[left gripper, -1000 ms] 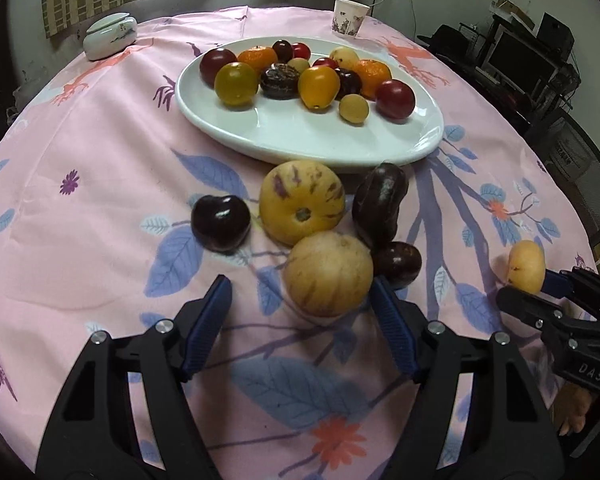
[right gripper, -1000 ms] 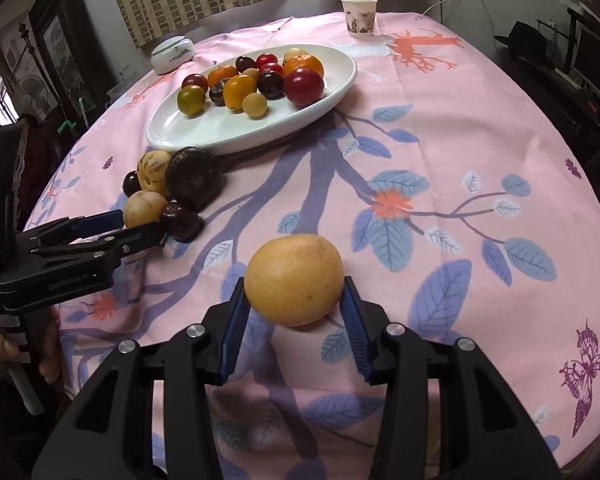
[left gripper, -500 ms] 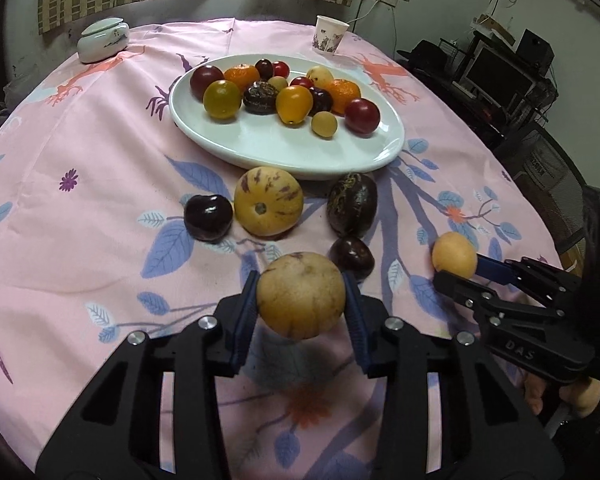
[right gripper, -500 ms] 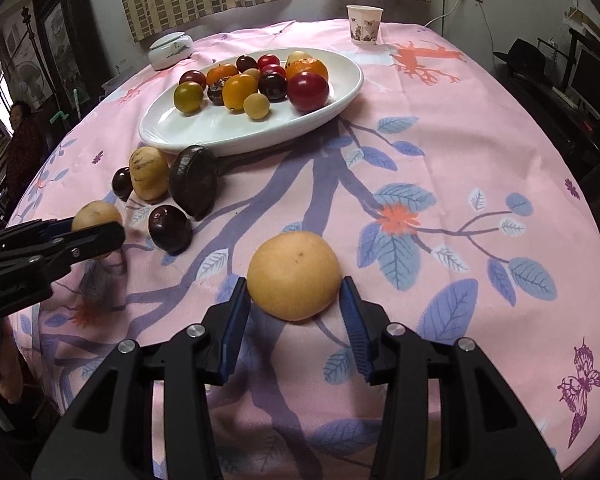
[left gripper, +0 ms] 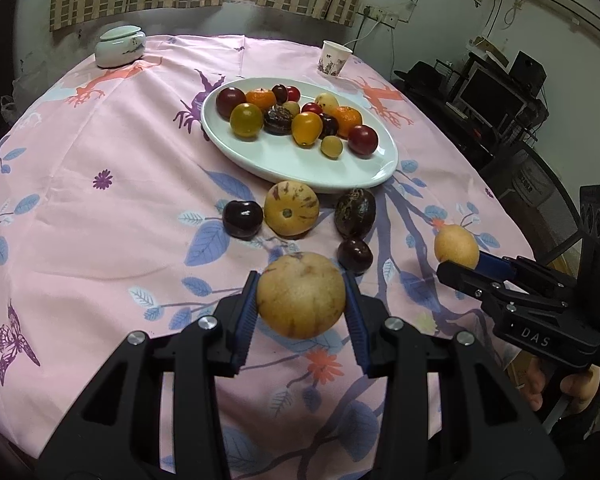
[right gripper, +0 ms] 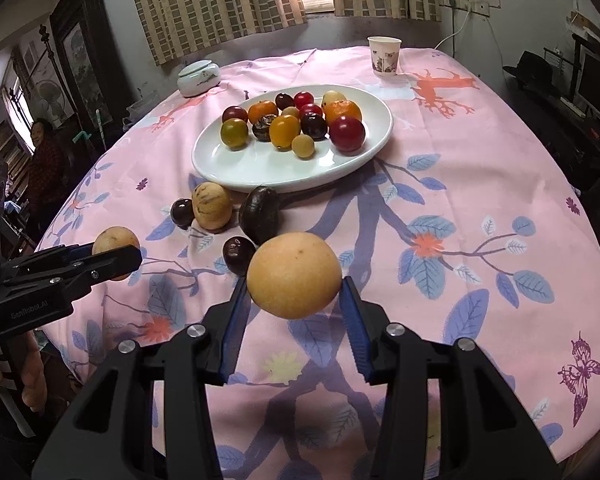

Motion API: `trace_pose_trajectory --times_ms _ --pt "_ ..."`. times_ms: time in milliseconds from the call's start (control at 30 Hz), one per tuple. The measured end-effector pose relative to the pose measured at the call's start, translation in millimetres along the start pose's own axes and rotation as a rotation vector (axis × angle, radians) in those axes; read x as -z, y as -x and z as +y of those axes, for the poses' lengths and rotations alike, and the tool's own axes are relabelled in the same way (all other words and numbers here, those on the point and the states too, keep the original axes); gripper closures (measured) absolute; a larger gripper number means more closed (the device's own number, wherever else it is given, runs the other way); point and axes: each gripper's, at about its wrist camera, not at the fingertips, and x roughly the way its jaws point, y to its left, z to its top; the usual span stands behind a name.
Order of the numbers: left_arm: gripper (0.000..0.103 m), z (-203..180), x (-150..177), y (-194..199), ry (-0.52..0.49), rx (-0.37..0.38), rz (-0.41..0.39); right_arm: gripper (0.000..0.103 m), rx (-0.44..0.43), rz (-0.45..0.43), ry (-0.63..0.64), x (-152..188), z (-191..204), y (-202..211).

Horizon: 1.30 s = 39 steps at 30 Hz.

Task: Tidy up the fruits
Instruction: 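Place both fruits on the white plate and open both tools, then withdraw both open tools from the plate toward the remaining fruits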

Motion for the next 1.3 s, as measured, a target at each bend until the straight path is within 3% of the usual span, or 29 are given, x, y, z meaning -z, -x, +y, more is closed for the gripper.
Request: trace_pose_trajectory --times_ms 267,467,567,700,1033,1067,1100,1133,1200,1300 --pt "0.062 12 -30 -8 -0.003 -0.019 0.001 0.057 -0.038 0.015 0.008 -15 2 -8" --pt "0.062 15 -98 -32 -0.056 -0.072 -0.001 0.057 -0.08 0.008 0.046 -71 5 -24" --pt "0.062 17 -138 -60 -0.058 -0.058 0.04 0.057 -0.051 0.002 0.064 -107 5 -47" --pt "0.061 17 -176 -102 -0.051 -0.099 0.074 0.057 0.013 0.017 0.083 -146 2 -84" --pt "0.06 18 -209 -146 -0.034 -0.112 0.109 0.057 0.037 0.066 0.077 -182 -5 -135" --pt "0.052 18 -210 -145 -0.03 -0.114 0.102 0.054 0.046 0.061 0.085 -183 -3 -137" --pt "0.034 18 -210 -143 -0.026 -0.113 0.091 0.051 0.06 0.05 0.098 -184 -1 -137" --pt "0.028 18 -211 -137 -0.021 -0.114 0.069 0.044 0.078 0.036 0.115 -184 2 -135" --pt "0.024 17 -213 -124 -0.019 -0.113 0.031 0.037 0.126 -0.012 0.156 -183 8 -126" --pt "0.023 17 -208 -100 -0.012 -0.105 0.001 0.037 0.15 -0.021 0.173 -178 9 -111"
